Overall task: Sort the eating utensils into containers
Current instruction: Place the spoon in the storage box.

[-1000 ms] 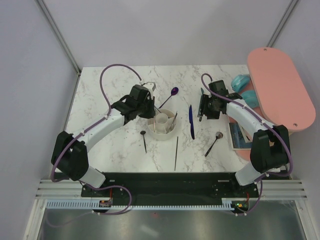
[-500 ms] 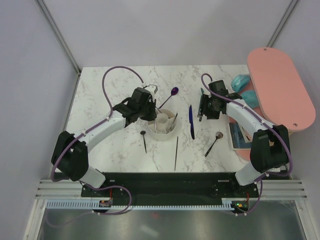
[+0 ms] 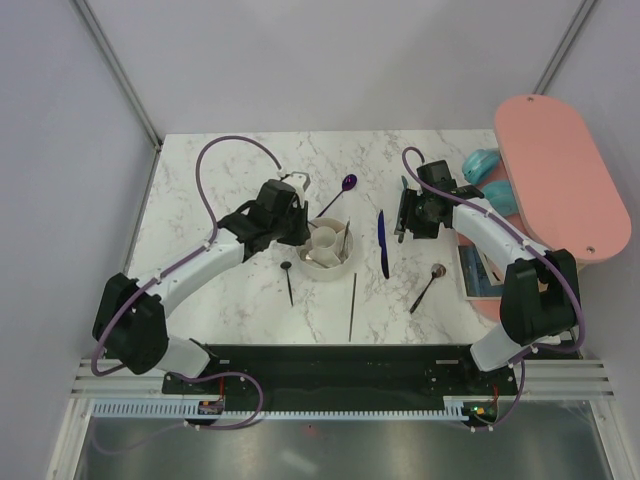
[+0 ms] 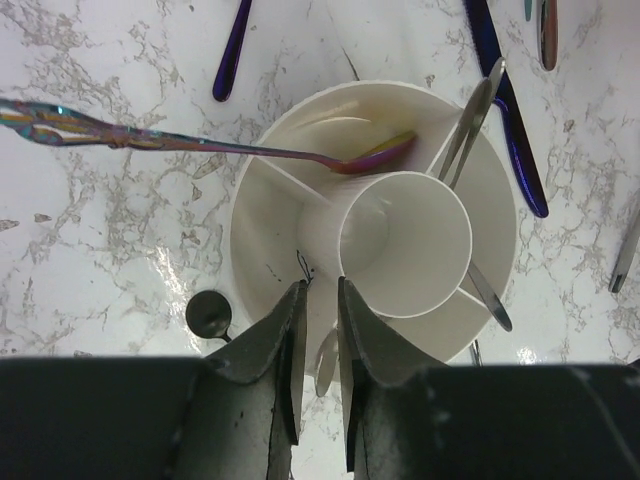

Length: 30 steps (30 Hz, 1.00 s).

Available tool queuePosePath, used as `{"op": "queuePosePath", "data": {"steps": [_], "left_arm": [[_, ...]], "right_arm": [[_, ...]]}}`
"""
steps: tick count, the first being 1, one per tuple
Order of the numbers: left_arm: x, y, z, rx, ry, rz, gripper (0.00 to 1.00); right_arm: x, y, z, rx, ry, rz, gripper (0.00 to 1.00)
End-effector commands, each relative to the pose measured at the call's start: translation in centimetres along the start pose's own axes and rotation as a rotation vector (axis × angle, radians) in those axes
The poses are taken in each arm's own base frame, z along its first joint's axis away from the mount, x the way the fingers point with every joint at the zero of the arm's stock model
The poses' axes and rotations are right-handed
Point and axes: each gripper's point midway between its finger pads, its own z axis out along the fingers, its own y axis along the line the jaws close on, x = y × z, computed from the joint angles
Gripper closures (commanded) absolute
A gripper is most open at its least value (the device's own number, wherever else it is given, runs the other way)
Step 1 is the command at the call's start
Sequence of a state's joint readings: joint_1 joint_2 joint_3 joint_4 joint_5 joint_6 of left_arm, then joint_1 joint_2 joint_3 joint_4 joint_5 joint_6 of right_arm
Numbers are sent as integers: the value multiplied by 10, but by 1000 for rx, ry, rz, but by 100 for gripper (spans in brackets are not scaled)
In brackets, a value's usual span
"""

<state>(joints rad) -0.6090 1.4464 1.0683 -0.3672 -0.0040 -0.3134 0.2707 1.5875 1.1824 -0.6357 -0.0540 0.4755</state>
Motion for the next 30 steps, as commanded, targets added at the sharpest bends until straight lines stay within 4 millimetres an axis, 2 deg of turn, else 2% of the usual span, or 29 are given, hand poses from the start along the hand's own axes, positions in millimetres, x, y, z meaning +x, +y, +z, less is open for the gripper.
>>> {"op": "queuePosePath", "data": {"steps": [1, 7, 10, 14, 15, 20, 24, 30], "left_arm": [[-15, 4, -14, -27, -69, 29, 75], [-25, 8, -22, -63, -96, 29, 73], [-27, 14, -28, -91, -98, 28, 64], [-14, 32, -41, -161, -65, -28, 64], [-3, 37, -42, -174, -46, -47, 64], [25, 57, -59, -186, -30, -161, 62], [46, 62, -62, -200, 18, -169, 62], [50, 55, -63, -164, 28, -183, 63]], "right_arm": [[-12, 7, -2, -24, -27, 13, 41], [-13, 8, -2, -28, -28, 12, 42], [-12, 8, -3, -26, -29, 9, 41], [-9, 5, -3, -17, -28, 9, 41], [-8, 3, -2, -14, -27, 12, 41], [-1, 2, -1, -24, -16, 8, 41], [4, 7, 2, -59, 15, -12, 41], [12, 19, 11, -127, 81, -33, 41]]}}
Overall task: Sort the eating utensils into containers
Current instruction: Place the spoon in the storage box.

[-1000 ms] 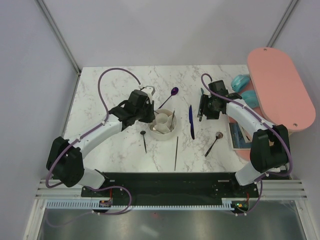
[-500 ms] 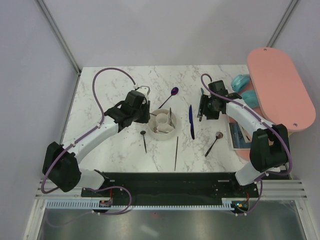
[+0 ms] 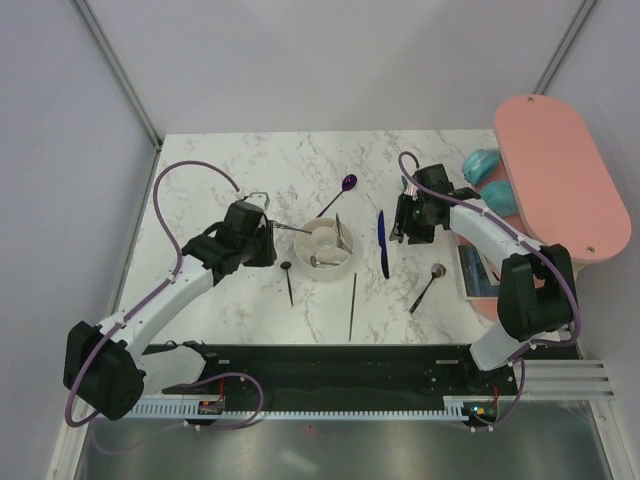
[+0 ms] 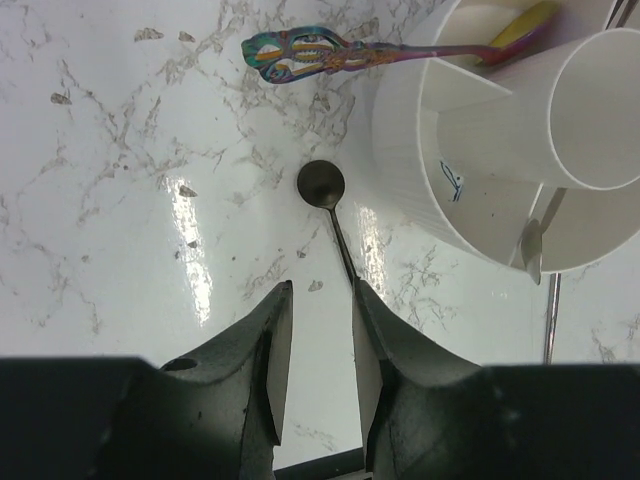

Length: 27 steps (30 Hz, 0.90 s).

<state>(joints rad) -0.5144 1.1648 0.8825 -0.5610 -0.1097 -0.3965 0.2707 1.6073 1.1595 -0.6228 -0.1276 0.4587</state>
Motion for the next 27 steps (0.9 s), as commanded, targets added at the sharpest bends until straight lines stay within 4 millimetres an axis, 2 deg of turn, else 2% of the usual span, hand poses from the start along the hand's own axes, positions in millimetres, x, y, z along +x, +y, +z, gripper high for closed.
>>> {"op": "queuePosePath", "data": {"steps": [1, 4, 7, 11, 15, 21, 27], "left_arm": [[2, -8, -4, 37, 7, -38, 63], [6, -13, -2, 69, 34, -30, 63], [20, -19, 5, 98, 100, -28, 63], [40, -18, 13, 93, 181, -38, 62], [51, -15, 22, 77, 224, -39, 61], [56, -7, 37, 23, 254, -32, 60], [54, -11, 56, 24, 261, -34, 60]], "right_arm": [[-3, 15, 6, -82, 30, -23, 42], [-1, 18, 10, -102, 48, -33, 42], [-1, 21, 12, -113, 56, -37, 43], [-3, 22, 12, -120, 57, -36, 43], [-3, 26, 14, -136, 67, -37, 43], [0, 39, 21, -168, 87, -58, 43], [5, 49, 24, -182, 105, -72, 43]]}}
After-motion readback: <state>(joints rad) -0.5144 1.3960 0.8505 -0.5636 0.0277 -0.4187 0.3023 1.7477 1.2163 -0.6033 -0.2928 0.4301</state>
